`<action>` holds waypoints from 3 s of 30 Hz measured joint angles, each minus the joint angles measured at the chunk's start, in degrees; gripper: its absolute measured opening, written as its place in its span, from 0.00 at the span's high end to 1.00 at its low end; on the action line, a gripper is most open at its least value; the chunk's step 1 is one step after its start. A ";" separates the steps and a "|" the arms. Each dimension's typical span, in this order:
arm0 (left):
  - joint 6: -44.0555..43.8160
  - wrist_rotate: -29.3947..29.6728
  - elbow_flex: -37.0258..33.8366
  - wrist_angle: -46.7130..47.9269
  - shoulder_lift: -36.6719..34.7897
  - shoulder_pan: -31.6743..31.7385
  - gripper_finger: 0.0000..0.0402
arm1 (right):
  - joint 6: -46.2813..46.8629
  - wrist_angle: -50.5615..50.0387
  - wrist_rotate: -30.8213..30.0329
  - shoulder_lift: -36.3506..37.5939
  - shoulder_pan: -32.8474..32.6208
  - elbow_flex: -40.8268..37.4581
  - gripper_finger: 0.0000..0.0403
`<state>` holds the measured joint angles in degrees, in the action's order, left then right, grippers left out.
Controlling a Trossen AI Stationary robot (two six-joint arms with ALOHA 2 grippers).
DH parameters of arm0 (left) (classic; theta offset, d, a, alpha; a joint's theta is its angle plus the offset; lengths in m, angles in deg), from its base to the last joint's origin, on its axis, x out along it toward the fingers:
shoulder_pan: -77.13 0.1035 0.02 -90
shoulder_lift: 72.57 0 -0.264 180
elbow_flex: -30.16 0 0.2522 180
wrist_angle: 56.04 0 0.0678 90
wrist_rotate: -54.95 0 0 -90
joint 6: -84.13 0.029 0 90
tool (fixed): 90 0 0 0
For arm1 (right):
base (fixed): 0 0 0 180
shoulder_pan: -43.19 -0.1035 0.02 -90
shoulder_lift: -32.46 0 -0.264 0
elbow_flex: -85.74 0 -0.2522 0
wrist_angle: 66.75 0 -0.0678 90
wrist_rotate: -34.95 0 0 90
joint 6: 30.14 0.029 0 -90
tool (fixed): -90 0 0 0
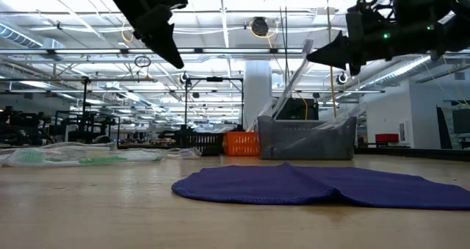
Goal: Pick & Place Toothbrushes
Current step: Put the violet toothbrush into the gray basket
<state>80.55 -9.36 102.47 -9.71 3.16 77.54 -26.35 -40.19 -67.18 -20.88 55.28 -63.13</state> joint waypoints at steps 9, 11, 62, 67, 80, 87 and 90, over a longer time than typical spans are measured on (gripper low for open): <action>-0.27 -0.17 0.00 0.17 0.01 0.17 0.64 | 3.83 2.23 0.17 -3.61 0.07 -2.12 1.00; -0.42 -0.15 0.00 0.29 0.02 0.17 0.64 | 4.31 3.77 0.21 -5.14 0.07 -2.10 1.00; 14.69 -12.85 -13.34 -5.45 9.41 11.59 0.64 | 0.27 18.84 7.97 -8.70 0.18 -2.04 0.37; 17.24 -13.22 -13.52 -6.76 12.07 13.93 0.64 | 0.31 17.50 7.92 -8.70 0.18 -2.01 0.37; 18.90 -17.32 -13.14 -8.66 19.34 18.20 0.67 | 0.44 16.01 7.88 -8.70 0.18 -1.99 0.37; 15.92 -17.97 -13.46 -8.84 17.01 18.17 0.97 | 0.11 15.12 7.81 -8.70 0.18 -2.01 0.37; 14.24 -16.88 -13.66 -8.39 15.07 18.42 0.97 | 0.09 14.50 7.79 -8.70 0.18 -2.01 0.37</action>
<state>94.80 -26.24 88.81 -18.10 18.23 95.96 -26.26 -25.69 -59.39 -29.58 55.46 -65.14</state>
